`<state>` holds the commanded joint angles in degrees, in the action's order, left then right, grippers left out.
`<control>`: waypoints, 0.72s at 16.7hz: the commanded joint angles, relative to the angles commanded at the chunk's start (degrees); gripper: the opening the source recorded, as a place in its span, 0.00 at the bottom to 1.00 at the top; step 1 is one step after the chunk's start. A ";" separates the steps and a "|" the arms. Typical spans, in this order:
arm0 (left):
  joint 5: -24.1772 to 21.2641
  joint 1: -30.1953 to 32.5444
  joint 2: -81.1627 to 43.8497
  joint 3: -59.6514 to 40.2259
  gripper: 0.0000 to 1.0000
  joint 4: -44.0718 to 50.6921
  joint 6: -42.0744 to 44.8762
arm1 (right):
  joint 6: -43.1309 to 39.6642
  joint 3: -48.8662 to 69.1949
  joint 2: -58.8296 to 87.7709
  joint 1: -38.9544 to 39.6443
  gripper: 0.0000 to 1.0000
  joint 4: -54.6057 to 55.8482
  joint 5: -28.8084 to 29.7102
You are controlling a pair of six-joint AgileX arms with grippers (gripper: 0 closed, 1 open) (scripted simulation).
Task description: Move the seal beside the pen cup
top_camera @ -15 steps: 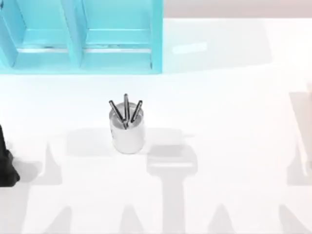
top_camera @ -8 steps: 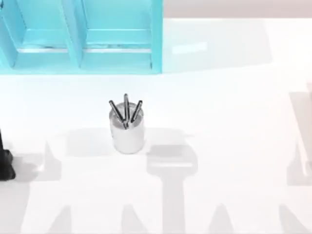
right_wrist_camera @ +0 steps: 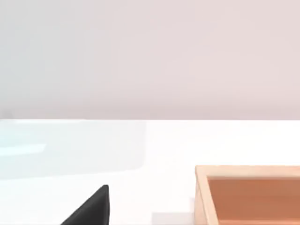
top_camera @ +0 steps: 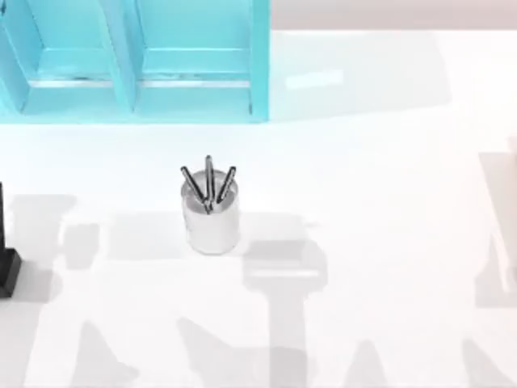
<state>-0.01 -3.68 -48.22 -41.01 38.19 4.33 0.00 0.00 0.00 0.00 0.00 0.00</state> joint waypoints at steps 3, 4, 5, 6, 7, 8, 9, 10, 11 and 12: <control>0.00 -1.15 -16.62 -13.03 1.00 11.94 1.35 | 0.00 0.00 0.00 0.00 1.00 0.00 0.00; 0.00 -1.50 -21.78 -17.07 1.00 15.64 1.77 | 0.00 0.00 0.00 0.00 1.00 0.00 0.00; -0.01 -1.83 -26.60 -20.91 1.00 19.13 2.16 | 0.00 0.00 0.00 0.00 1.00 0.00 0.00; -0.01 -2.14 -31.02 -24.50 1.00 22.37 2.52 | 0.00 0.00 0.00 0.00 1.00 0.00 0.00; -0.01 -2.42 -35.02 -27.75 1.00 25.33 2.85 | 0.00 0.00 0.00 0.00 1.00 0.00 0.00; -0.01 -2.67 -38.55 -30.61 1.00 27.93 3.14 | 0.00 0.00 0.00 0.00 1.00 0.00 0.00; -0.01 -2.89 -41.57 -33.04 1.00 30.16 3.39 | 0.00 0.00 0.00 0.00 1.00 0.00 0.00; -0.01 -3.06 -44.01 -34.98 1.00 31.99 3.60 | 0.00 0.00 0.00 0.00 1.00 0.00 0.00; -0.01 -3.20 -45.83 -36.41 1.00 33.37 3.76 | 0.00 0.00 0.00 0.00 1.00 0.00 0.00; -0.01 -3.29 -47.05 -37.35 1.00 34.30 3.87 | 0.00 0.00 0.00 0.00 1.00 0.00 0.00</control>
<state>-0.02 -6.97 -95.27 -78.36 72.50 8.21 0.00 0.00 0.00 0.00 0.00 0.00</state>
